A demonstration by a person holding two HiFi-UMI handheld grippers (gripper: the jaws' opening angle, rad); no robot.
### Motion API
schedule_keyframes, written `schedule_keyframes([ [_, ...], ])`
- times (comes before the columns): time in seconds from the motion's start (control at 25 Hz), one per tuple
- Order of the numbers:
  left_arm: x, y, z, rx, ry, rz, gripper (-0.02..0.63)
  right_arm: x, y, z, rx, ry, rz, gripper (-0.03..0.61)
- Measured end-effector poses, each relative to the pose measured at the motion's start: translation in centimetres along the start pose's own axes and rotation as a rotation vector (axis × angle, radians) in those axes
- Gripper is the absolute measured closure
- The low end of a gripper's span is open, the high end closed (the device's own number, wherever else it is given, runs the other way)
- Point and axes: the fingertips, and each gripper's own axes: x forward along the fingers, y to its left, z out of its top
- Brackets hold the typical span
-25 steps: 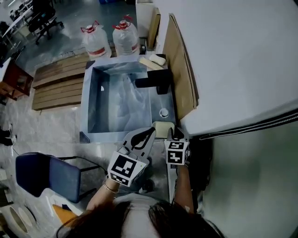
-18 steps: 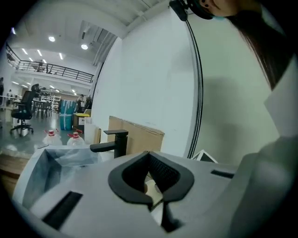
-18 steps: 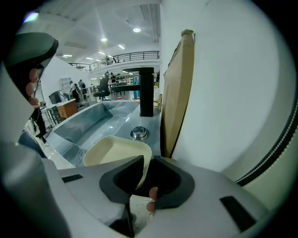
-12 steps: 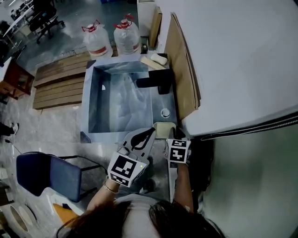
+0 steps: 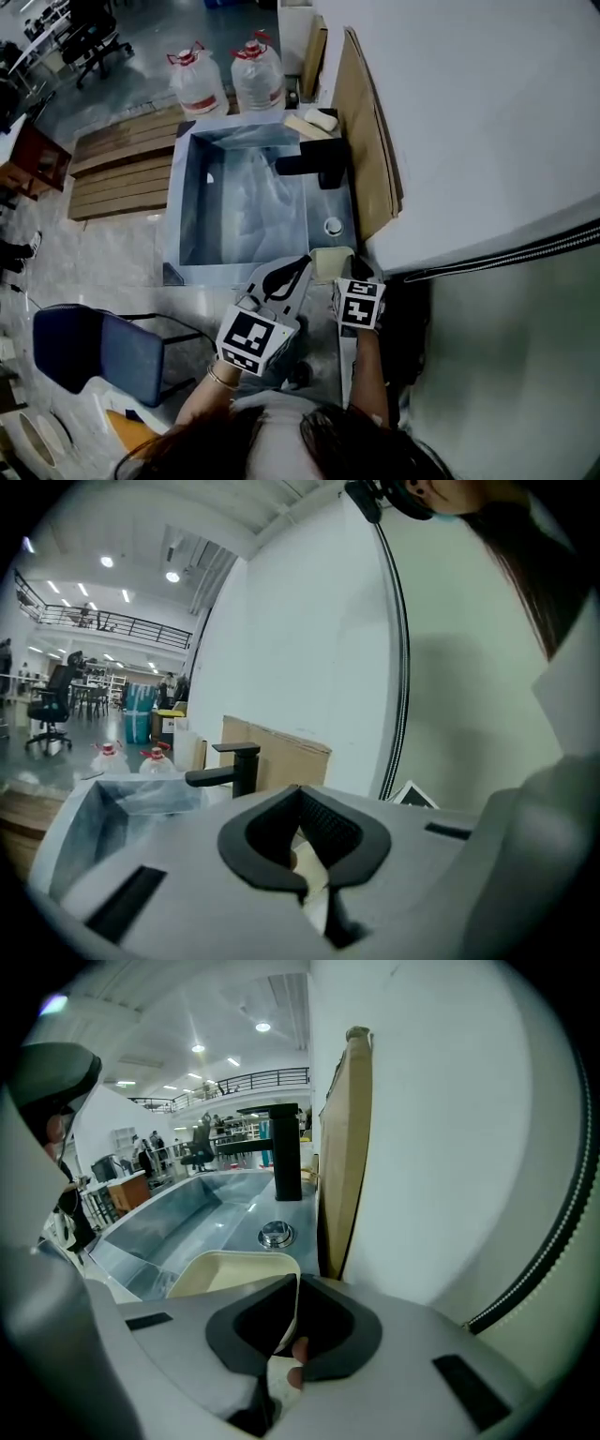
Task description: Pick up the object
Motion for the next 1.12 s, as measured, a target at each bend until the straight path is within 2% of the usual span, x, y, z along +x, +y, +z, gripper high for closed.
schedule_keyframes([
  [0.6, -2.6, -1.8, 0.8, 0.021, -0.033, 0.025, 0.606, -3.4, -0.2, 1.0, 0.059, -0.075, 0.015, 0.546],
  [1.12, -6.4, -4.1, 1.6, 0.030, -0.076, 0.066, 0.606, -8.4, 0.5, 1.8, 0.055, -0.166, 0.031, 0.546],
])
